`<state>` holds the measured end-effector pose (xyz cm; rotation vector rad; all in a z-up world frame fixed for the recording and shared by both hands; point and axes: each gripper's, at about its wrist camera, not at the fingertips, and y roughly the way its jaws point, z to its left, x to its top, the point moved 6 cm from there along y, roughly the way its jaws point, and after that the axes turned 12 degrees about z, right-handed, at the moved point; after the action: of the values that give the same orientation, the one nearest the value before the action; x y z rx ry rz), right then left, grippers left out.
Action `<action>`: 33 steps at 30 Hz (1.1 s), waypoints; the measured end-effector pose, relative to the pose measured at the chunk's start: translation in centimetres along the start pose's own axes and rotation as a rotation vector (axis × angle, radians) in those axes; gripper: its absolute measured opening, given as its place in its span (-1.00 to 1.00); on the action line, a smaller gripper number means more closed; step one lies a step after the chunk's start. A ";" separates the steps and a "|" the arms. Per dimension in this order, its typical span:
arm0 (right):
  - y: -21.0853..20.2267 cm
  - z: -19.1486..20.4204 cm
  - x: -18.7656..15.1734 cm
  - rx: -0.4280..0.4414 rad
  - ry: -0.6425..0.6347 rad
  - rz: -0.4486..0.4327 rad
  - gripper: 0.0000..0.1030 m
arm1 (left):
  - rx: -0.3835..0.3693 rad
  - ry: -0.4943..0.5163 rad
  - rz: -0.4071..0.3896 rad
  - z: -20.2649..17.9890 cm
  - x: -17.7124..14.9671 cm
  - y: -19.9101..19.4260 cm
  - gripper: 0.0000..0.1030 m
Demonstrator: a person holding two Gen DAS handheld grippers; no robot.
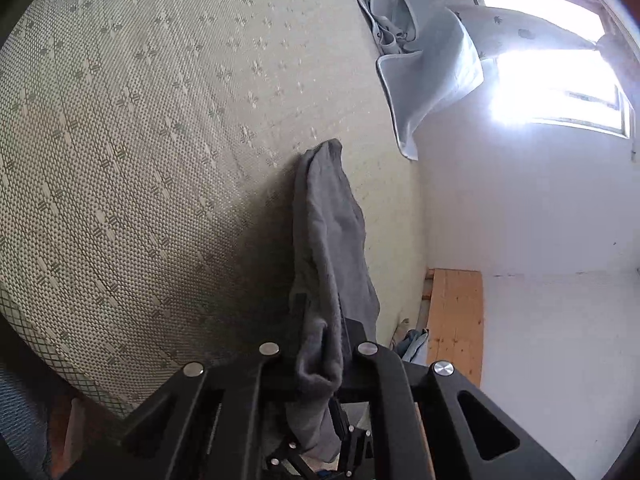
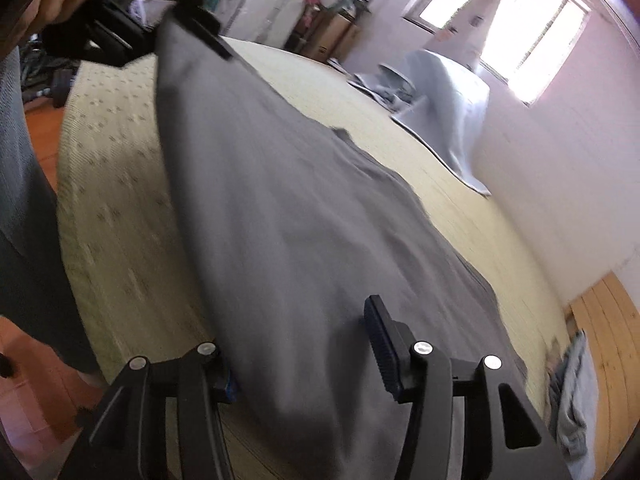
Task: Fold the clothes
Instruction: 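Lift the T-shirt edge with both grippers and fold it over again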
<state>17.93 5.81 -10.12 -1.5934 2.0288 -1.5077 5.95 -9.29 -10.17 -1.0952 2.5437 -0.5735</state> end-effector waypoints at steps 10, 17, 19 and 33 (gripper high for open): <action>-0.7 -5.4 -8.2 -0.105 0.055 0.107 0.11 | -0.014 0.004 -0.019 -1.5 -0.2 -0.3 -0.87; -1.3 -8.0 -12.7 -0.173 0.034 0.143 0.24 | -0.016 -0.011 -0.041 -1.9 -0.2 -0.4 -0.88; -1.4 -8.3 -13.5 -0.201 0.010 0.151 0.24 | -0.018 -0.012 -0.043 -2.0 -0.2 -0.4 -0.88; -2.2 -8.6 -17.6 -0.411 -0.241 0.152 0.24 | 0.013 -0.002 -0.057 -2.6 -0.9 0.3 -0.88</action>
<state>21.27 25.09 -11.92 -1.6104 2.3538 -0.8369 5.21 -7.85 -7.98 -1.1659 2.5114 -0.6019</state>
